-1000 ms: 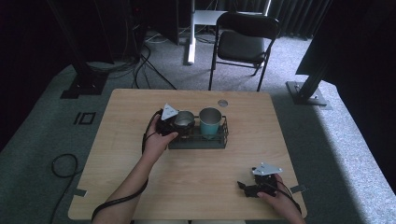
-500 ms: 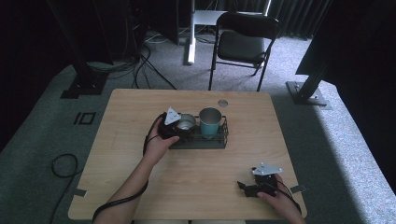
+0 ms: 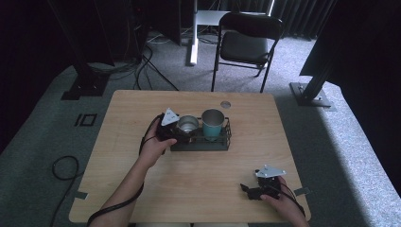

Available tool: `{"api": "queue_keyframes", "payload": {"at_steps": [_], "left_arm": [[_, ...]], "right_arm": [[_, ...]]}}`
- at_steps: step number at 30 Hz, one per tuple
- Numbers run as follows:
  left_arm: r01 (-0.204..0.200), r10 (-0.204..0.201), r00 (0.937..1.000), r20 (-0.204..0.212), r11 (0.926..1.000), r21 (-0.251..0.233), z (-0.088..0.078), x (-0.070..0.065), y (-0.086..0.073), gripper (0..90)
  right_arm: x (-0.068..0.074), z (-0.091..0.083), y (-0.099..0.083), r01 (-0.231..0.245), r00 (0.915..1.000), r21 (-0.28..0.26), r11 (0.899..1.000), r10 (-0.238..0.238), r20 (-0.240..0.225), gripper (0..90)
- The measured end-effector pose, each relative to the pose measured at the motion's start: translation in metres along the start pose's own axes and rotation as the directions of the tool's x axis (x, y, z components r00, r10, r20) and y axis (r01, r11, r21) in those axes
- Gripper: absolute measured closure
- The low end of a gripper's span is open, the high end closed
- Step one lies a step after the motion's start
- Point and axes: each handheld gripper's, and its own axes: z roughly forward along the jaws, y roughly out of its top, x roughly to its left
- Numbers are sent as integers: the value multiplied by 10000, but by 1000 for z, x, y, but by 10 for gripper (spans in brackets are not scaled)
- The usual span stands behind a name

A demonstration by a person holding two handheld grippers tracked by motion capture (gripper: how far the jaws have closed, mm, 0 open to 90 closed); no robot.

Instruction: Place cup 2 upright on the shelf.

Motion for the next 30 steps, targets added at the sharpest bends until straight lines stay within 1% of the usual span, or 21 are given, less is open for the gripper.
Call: {"api": "queue_keyframes", "payload": {"at_steps": [2,4,5,6,7,8,11,13,14,16,17,21,23,25,28,30], "left_arm": [[11,-11,10000,30,10000,-28,-4,0,1,17],[193,-193,9998,14,9997,-120,-8,0,2,17],[193,-193,9998,14,9997,-120,-8,0,2,17],[181,-181,9998,3,9997,-178,-13,-1,3,17],[159,-160,9999,-62,9998,-157,-14,-1,3,17],[103,-103,9999,-35,9999,-137,-16,-1,3,17],[137,-138,9999,-51,9998,-142,-22,0,3,17],[308,-308,9995,-2,9994,-177,-26,0,2,17],[237,-237,9997,12,9996,-169,-27,0,2,17],[167,-168,9998,-117,9998,-83,-31,-1,2,17],[236,-236,9997,-82,9997,-91,-33,0,1,17],[311,-312,9993,-222,9995,-39,-41,1,-2,17],[376,-375,9988,-326,9993,23,-44,3,-4,17],[524,-522,9976,-443,9986,14,-48,6,-6,17],[621,-619,9964,-579,9981,6,-53,8,-6,17],[585,-579,9960,-683,9983,65,-56,8,-6,17]], "right_arm": [[0,0,0,-1,10000,0,10000,1,0,114],[0,0,0,-1,10000,-1,10000,1,0,114],[0,0,0,-1,10000,-1,10000,1,0,114],[0,0,0,5,10000,-2,10000,-5,2,114],[0,0,0,4,10000,-3,10000,-4,1,114],[0,0,0,4,10000,-2,10000,-4,1,114],[0,0,0,11,10000,-2,10000,-11,7,114],[0,0,0,4,10000,5,10000,-4,7,114],[0,0,0,8,10000,3,10000,-8,7,114],[0,0,0,6,10000,-1,10000,-6,6,114],[0,0,0,12,10000,2,10000,-12,9,114],[0,0,0,11,10000,-2,10000,-11,7,114],[0,0,0,9,10000,3,10000,-9,8,114],[0,0,0,12,10000,-3,10000,-12,9,114],[0,0,0,14,10000,1,10000,-14,9,114],[0,0,0,10,10000,1,10000,-10,7,114]]}}
